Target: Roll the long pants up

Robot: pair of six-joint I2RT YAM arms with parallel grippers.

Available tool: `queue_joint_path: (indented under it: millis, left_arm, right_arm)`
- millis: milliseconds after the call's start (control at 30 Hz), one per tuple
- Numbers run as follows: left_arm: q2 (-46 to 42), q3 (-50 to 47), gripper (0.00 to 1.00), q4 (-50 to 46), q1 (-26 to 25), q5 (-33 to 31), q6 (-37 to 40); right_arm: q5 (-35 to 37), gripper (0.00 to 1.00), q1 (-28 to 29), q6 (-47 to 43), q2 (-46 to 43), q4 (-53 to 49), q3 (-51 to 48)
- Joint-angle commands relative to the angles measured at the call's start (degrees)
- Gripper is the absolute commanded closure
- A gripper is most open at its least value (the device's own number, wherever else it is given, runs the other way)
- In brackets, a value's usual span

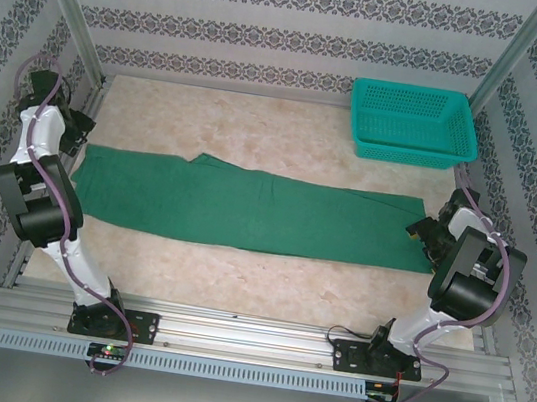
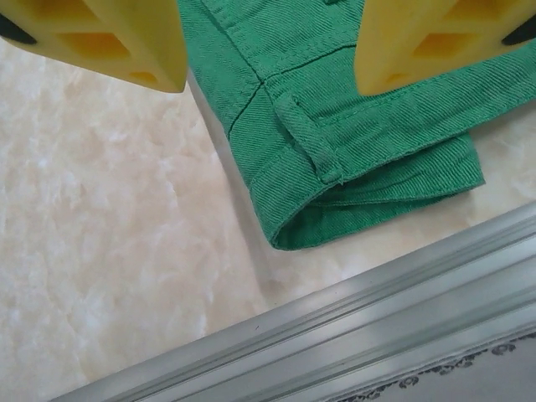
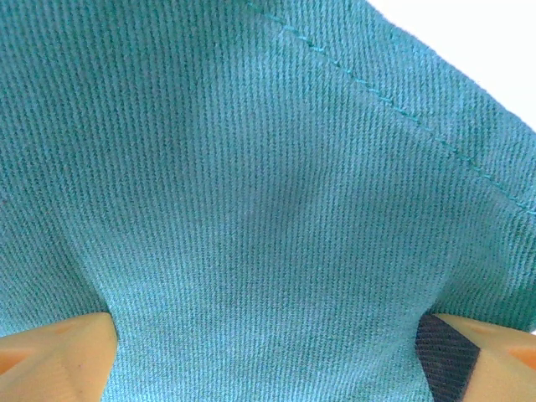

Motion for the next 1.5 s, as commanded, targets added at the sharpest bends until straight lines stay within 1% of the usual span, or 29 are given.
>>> queue_joint_path:
  millis: [0, 100, 200, 267, 333, 400, 600, 700, 767, 833, 867, 900, 933, 1033, 1167, 1200, 1300, 1367, 1467]
  left_arm:
    - [-3.50, -0.65, 0.42, -1.87, -0.35, -2.15, 3.51]
    - [-3.37, -3.68, 0.40, -0.41, -0.63, -1.24, 5.64]
    - [0.04, -5.79, 0.41, 2.15, -0.75, -1.81, 6.72]
    - [3.92, -5.23, 0.41, 2.75, -0.76, -2.36, 6.91]
    - [7.86, -3.29, 0.45, 1.91, -0.93, -2.73, 7.12]
    - [9.40, -2.94, 0.46, 1.13, -1.04, -4.21, 6.77]
    - [6.64, -9.46, 0.45, 1.70, -0.96, -10.07, 6.20]
    - [6.19, -13.22, 0.45, 3.08, -0.84, -9.15, 6.59]
    - [6.60, -15.62, 0.53, 4.57, -0.84, -7.26, 6.51]
    - [7.11, -18.48, 0.69, 5.72, -0.94, -6.28, 6.55]
    - [7.07, -19.72, 0.89, 5.90, -1.02, -6.04, 6.51]
    - [6.47, -21.58, 1.00, 6.35, -1.13, -6.25, 6.28]
    - [5.25, -23.94, 1.00, 7.25, -1.11, -6.53, 6.08]
    - [0.06, -29.63, 1.00, 8.53, -1.06, -10.03, 4.86]
    - [-5.00, -31.41, 1.00, 6.86, -0.52, -13.60, 3.30]
    - [-6.29, -31.86, 1.00, 7.34, -0.21, -13.60, 3.18]
    - [-7.66, -30.16, 1.00, 5.30, 0.65, -15.24, 2.65]
    - [-7.23, -28.61, 1.00, 5.22, 2.40, -14.76, 2.00]
    - [-4.09, -24.49, 1.00, 6.21, 5.42, -11.39, 1.28]
  right_arm:
    - [-0.03, 0.05, -0.13, -0.79, -0.97, -0.48, 0.43]
    - [0.00, 0.05, -0.15, -0.99, -2.37, -1.16, 0.15]
    - [-0.35, 0.05, -0.20, -1.09, -3.38, -1.73, -0.28]
    - [-0.63, 0.05, -0.16, -1.30, -4.29, -1.91, -0.61]
    - [-0.58, 0.05, -0.22, -1.58, -5.49, -2.24, -0.82]
    - [-0.70, 0.05, -0.31, -1.60, -6.63, -2.26, -1.17]
    - [-2.70, 0.06, 0.41, -1.55, -7.20, -2.79, -0.97]
    - [-2.85, 0.06, 0.68, -1.74, -7.26, -2.81, -0.67]
    - [-2.67, 0.06, 0.89, -1.98, -6.92, -2.93, -0.36]
    - [-2.66, 0.06, 0.97, -2.16, -6.47, -3.14, 0.10]
    - [-2.62, 0.06, 0.96, -2.27, -6.37, -3.07, 0.21]
    - [-2.50, 0.06, 0.91, -2.46, -6.34, -2.97, 0.26]
    - [-2.32, 0.06, 0.92, -2.70, -6.14, -3.20, 0.63]
    - [-1.95, 0.06, 0.84, -3.12, -5.70, -3.87, 1.71]
    - [-1.44, 0.06, 0.65, -3.35, -5.89, -4.28, 2.18]
    - [-1.46, 0.06, 0.41, -3.34, -6.06, -4.41, 2.24]
    - [-1.90, 0.06, -0.21, -3.48, -6.46, -4.72, 2.50]
    - [-1.49, 0.06, -0.50, -3.56, -6.83, -4.81, 2.42]
    - [-1.89, 0.06, -1.37, -3.65, -6.85, -4.99, 2.51]
